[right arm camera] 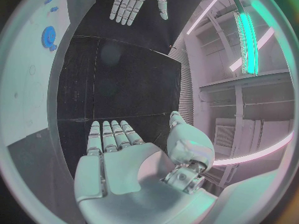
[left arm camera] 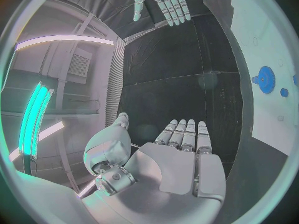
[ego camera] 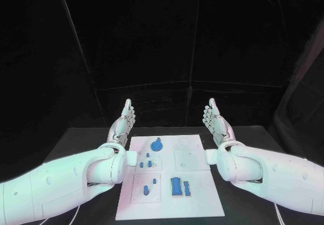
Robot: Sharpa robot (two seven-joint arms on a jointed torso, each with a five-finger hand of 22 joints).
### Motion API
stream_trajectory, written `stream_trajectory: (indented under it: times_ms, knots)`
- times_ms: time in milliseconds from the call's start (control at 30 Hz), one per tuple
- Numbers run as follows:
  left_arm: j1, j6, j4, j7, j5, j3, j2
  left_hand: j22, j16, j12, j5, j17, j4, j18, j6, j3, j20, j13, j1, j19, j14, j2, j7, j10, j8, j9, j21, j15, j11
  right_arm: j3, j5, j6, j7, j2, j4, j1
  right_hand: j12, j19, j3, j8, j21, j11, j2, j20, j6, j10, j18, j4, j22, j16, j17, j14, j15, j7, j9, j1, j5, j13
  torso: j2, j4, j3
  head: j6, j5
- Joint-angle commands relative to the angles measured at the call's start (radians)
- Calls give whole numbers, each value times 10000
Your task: Assemble the parts on the task board
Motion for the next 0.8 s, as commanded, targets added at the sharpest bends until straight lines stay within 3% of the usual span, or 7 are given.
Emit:
stream_trajectory:
  times_ms: [33,367,400,500,600,633,800]
  knots:
    - [16,-276,21,138,-182,16,-2,-47,-67,-67,-37,-17,1,-216,-521,-111,-83,-12,-737,-425,-533,-3,-14,-533,-39,-12,-39,-14,-19,11,104,-209,197,-2,27,18,-34,-525,68,-38,-37,-2,-2,-52,-466,-560,-222,-8,-16,-44,-14,-522,-15,-23,-14,-816,-63,-15,0,-1,0,-1,0]
    - [16,-276,21,138,-182,16,-2,-47,-67,-67,-37,-17,1,-216,-869,-111,-83,-12,-1244,-1322,-887,-3,-14,-890,-39,-12,-39,-14,-19,11,104,-209,197,-2,27,18,-34,-870,68,-38,-37,-2,-2,-52,-797,-937,-222,-8,-16,-44,-14,-884,-15,-23,-14,-1397,-63,-15,0,-1,0,-1,0]
    - [16,-276,21,138,-182,16,-2,-47,-67,-67,-37,-17,1,-216,-904,-111,-83,-12,-1272,-1322,-913,-3,-14,-932,-39,-12,-39,-14,-19,11,104,-209,197,-2,27,18,-34,-914,68,-38,-37,-2,-2,-52,-1508,-972,-222,-8,-16,-44,-14,-898,-15,-23,-14,-1436,-63,-15,0,-1,0,-1,0]
    - [16,-276,21,138,-182,16,-2,-47,-67,-67,-37,-17,1,-216,-1638,-111,-83,-12,-1395,-1322,-1655,-3,-14,-1672,-39,-12,-39,-14,-19,11,104,-209,197,-2,27,18,-34,-1645,68,-38,-37,-2,-2,-52,-1508,-1757,-222,-8,-16,-44,-14,-1656,-15,-23,-14,-2571,-63,-15,0,-1,0,-1,0]
    - [16,-276,21,138,-182,16,-2,-47,-67,-67,-37,-17,1,-216,-1638,-111,-83,-12,-1492,-1322,-1655,-3,-14,-1672,-39,-12,-39,-14,-19,11,104,-209,197,-2,27,18,-34,-1645,68,-38,-37,-2,-2,-52,-1508,-1757,-222,-8,-16,-44,-14,-1656,-15,-23,-14,-2571,-63,-15,0,-1,0,-1,0]
    - [16,-276,21,138,-182,16,-2,-47,-67,-67,-37,-17,1,-216,-1638,-111,-83,-12,-2298,-1322,-1655,-3,-14,-1672,-39,-12,-39,-14,-19,11,104,-209,197,-2,27,18,-34,-1645,68,-38,-37,-2,-2,-52,-1508,-1757,-222,-8,-16,-44,-14,-1656,-15,-23,-14,-2571,-63,-15,0,-1,0,-1,0]
    - [16,-276,21,138,-182,16,-2,-47,-67,-67,-37,-17,1,-216,-1638,-111,-83,-12,-2298,-1322,-1655,-3,-14,-1672,-39,-12,-39,-14,-19,11,104,-209,197,-2,27,18,-34,-1645,68,-38,-37,-2,-2,-52,-1508,-1757,-222,-8,-16,-44,-14,-1656,-15,-23,-14,-2571,-63,-15,0,-1,0,-1,0]
